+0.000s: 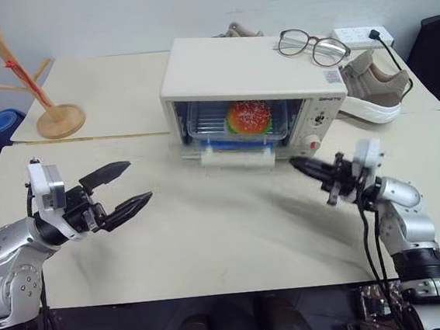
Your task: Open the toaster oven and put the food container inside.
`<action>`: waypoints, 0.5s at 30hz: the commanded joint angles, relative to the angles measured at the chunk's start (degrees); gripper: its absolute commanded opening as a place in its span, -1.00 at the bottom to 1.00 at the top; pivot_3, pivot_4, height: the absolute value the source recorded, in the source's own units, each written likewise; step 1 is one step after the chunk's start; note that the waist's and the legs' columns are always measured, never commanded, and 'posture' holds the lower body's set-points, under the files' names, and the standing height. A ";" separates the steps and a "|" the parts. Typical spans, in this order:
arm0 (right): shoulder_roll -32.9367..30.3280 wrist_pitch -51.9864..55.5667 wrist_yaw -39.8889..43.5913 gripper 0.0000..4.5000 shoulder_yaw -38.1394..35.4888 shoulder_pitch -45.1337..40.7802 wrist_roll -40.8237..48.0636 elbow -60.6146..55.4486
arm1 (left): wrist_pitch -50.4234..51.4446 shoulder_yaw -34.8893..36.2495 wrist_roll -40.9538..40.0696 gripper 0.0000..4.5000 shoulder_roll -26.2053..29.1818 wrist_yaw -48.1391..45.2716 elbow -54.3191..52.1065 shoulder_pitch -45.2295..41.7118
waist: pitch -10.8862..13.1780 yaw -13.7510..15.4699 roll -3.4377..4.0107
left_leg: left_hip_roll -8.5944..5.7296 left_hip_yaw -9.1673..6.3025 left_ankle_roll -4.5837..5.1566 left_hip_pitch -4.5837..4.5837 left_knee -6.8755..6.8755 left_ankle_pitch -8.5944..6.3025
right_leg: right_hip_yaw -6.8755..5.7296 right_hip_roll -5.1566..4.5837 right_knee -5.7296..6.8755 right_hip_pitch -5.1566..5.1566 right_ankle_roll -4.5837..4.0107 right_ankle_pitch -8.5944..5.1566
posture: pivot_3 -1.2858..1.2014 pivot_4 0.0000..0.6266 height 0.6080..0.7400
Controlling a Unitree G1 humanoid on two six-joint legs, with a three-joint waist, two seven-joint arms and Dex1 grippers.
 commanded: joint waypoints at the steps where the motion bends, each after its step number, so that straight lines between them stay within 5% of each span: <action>1: -1.19 4.40 -1.49 -1.00 -3.07 -1.87 3.62 -2.23 | -4.75 1.10 3.84 0.97 0.54 -0.52 -0.80 2.53 | 0.00 0.02 0.00 | 0.00 0.00 0.00 0.00 -0.01 0.00 | 0.00 0.00 -0.01 0.00 0.00 0.00 | 0.03 -0.52 1.00; 7: -8.42 3.34 10.18 -0.31 -1.09 1.52 0.45 -3.31 | -13.45 2.17 11.80 1.00 2.25 -3.13 3.71 10.50 | 0.01 0.13 0.02 | 0.00 0.02 0.09 -0.01 -0.15 -0.05 | 0.00 -0.04 -0.17 0.00 -0.02 -0.01 | 0.03 -0.52 1.00; 15: -12.55 -6.87 20.20 0.90 -0.39 9.65 -4.84 -0.19 | -17.71 4.21 14.65 1.00 1.64 -1.86 4.22 17.31 | 0.01 0.13 0.02 | 0.00 0.03 0.15 0.04 -0.16 -0.09 | 0.02 -0.09 -0.16 0.04 -0.03 -0.02 | 0.03 -0.52 1.00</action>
